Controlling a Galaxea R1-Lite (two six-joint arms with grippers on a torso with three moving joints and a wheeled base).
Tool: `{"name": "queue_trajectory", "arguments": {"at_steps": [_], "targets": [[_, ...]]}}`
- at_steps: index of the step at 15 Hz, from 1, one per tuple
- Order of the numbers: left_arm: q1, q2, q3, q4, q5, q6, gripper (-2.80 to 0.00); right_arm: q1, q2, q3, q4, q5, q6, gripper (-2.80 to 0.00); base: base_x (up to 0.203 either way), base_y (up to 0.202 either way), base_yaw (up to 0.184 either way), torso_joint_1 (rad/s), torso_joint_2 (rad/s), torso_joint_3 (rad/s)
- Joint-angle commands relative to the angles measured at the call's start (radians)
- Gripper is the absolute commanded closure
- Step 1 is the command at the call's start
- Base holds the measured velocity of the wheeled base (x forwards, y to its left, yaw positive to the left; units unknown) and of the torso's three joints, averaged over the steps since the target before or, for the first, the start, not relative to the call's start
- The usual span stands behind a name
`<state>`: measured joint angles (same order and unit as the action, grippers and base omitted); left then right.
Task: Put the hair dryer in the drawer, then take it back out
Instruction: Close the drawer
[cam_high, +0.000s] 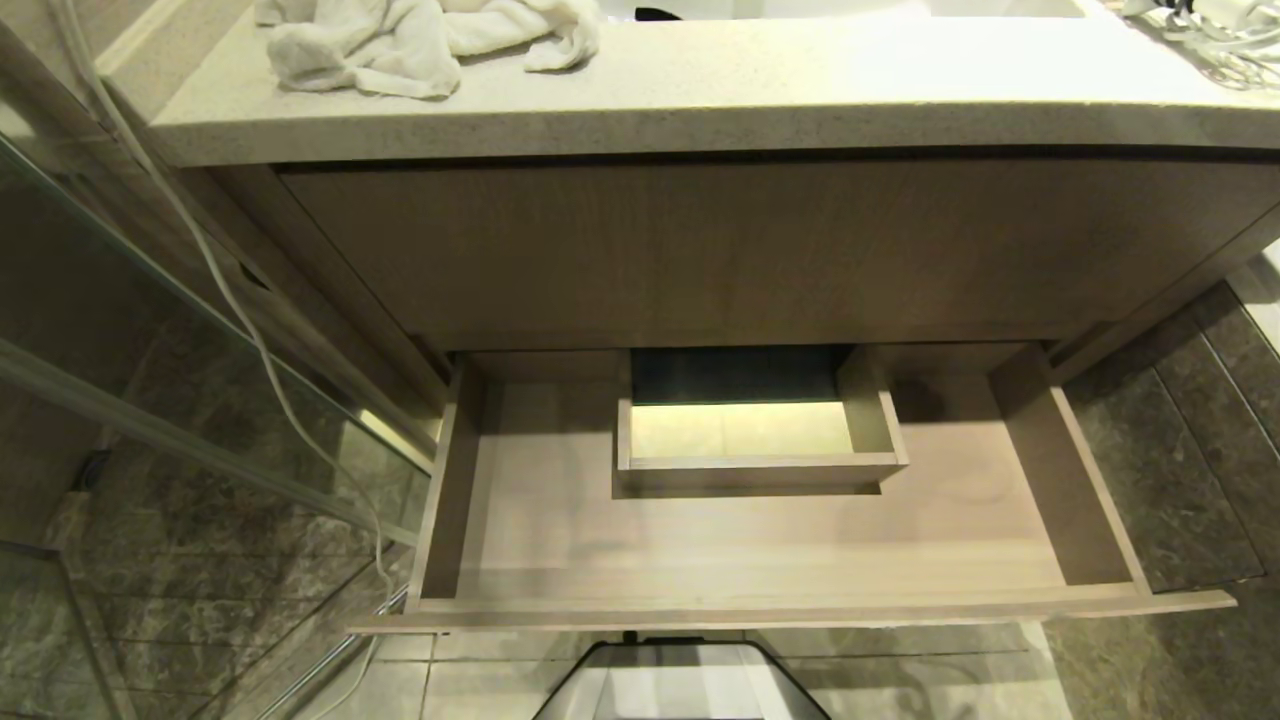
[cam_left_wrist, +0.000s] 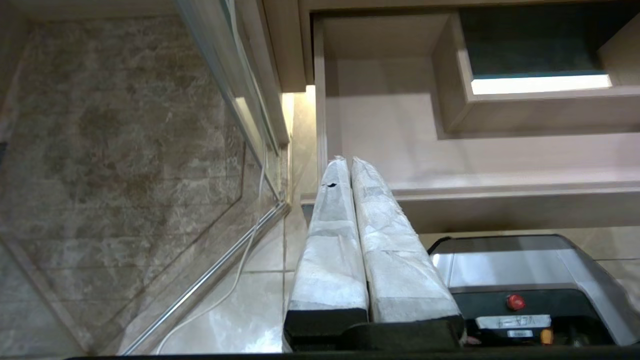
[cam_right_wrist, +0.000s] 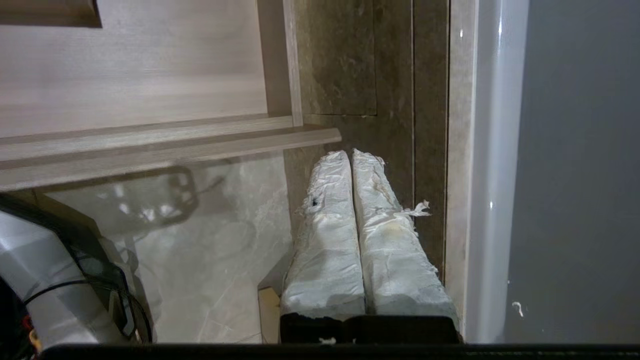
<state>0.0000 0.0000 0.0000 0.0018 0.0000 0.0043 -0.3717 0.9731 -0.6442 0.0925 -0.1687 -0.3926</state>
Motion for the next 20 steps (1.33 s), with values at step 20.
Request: {"name": "queue_trajectory", "arguments": {"at_steps": [20], "targets": [[0.000,0.000,0.002,0.000,0.000,0.000,0.00,-0.003,0.005,0.022,-0.050,0.007,-0.031,0.00,0.000,0.000,0.000,-0.132,0.39,0.257]]}}
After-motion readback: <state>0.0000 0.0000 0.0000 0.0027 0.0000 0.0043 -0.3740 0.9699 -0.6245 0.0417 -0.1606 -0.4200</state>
